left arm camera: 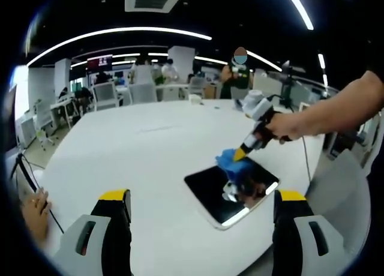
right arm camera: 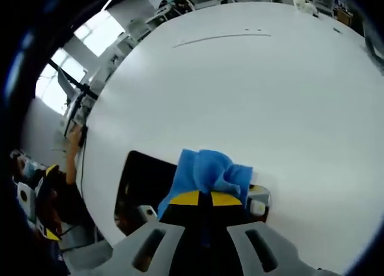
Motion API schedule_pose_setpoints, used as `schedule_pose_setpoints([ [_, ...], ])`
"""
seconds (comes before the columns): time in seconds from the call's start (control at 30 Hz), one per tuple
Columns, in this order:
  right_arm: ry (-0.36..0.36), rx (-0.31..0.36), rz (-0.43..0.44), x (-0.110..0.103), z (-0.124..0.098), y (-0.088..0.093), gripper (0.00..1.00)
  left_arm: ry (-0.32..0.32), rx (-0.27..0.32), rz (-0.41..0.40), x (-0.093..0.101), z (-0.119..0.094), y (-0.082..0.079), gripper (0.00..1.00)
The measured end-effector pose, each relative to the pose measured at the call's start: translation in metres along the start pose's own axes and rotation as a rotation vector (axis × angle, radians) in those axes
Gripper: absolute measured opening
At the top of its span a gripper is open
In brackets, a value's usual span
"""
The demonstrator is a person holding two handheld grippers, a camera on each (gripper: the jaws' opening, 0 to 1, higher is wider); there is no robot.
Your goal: Wipe the mirror surface with the cleaning cloth until all visible marks leave the cleaned area.
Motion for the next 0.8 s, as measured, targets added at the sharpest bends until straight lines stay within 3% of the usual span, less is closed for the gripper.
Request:
schedule_pose_setpoints([
  [0.2, 0.022, 0.030, -0.035, -0.003, -0.002, 0.007, 0.00, -0.002, 0.007, -0.007, 0.001, 0.003, 0.000, 0.99],
  [0.8, 0.000, 0.157, 0.042, -0.010, -0.010, 0.037, 0.00, 0.014, 0.010, -0.003, 0.005, 0.010, -0.003, 0.99],
])
Point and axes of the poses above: the point that each gripper's makers call its tool centre point, and the gripper's own axes: z roughly forward along the fingers, x roughly to its right, y roughly out of its underside, the point moved 2 cm from there along -z, roughly backward along the fingers, and after that the axes turned 7 degrees about z, right-handed, at the moved point
